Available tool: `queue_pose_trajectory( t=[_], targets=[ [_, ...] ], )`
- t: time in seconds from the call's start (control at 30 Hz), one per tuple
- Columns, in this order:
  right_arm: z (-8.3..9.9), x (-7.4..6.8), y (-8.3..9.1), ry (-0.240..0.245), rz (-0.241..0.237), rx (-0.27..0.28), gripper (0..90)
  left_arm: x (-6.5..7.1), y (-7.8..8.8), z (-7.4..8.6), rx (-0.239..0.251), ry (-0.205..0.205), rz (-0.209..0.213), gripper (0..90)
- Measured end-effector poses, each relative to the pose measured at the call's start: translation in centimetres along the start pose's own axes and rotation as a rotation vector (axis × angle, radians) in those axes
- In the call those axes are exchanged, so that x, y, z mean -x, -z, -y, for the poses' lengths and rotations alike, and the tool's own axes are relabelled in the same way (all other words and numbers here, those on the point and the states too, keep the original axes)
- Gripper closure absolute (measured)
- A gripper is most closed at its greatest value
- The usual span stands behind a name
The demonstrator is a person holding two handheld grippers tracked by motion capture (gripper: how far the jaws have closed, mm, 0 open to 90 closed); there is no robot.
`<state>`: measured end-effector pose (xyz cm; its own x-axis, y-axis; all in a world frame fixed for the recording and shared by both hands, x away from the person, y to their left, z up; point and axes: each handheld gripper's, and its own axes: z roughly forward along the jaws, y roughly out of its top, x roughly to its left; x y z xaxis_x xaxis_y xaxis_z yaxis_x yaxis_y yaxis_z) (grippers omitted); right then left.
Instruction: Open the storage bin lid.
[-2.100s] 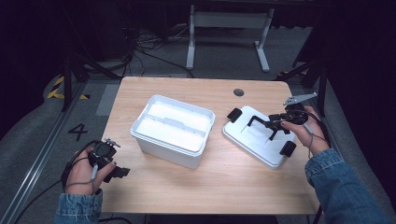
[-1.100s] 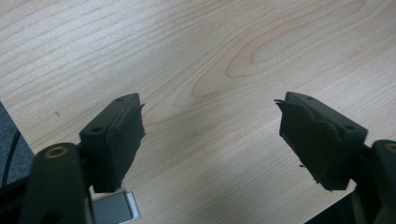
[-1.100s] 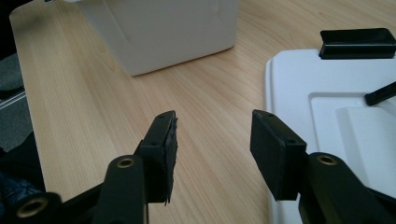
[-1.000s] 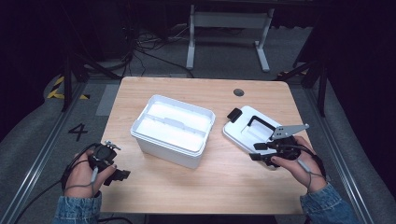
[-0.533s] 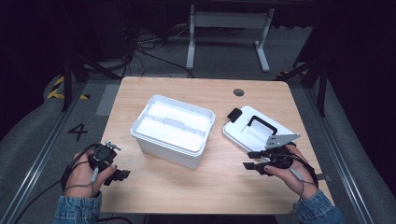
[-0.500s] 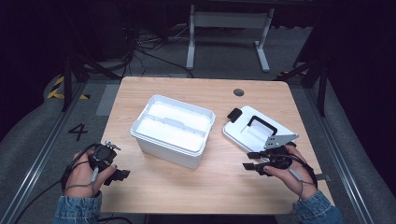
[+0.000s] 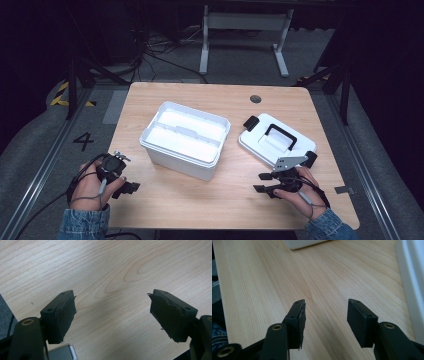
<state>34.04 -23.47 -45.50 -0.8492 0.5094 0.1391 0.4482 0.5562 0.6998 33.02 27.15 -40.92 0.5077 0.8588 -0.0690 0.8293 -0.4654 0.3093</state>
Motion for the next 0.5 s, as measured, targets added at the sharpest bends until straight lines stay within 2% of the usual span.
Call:
queue_pose_trajectory(
  t=[0.07, 0.33, 0.5],
  targets=[
    [0.2, -0.2, -0.3, 0.021, 0.014, -0.001, 49.9, 0.0, -0.1, 0.0, -0.003, -0.005, -0.003, 21.1],
    [0.8, -0.8, -1.1, 0.044, 0.017, -0.022, 48.8, 0.1, -0.4, -0.2, -0.012, -0.022, -0.003, 20.7],
    [1.0, -0.9, -1.4, 0.060, 0.040, 0.000, 48.5, 0.1, -0.5, -0.2, 0.004, -0.005, -0.004, 20.6]
  ],
)
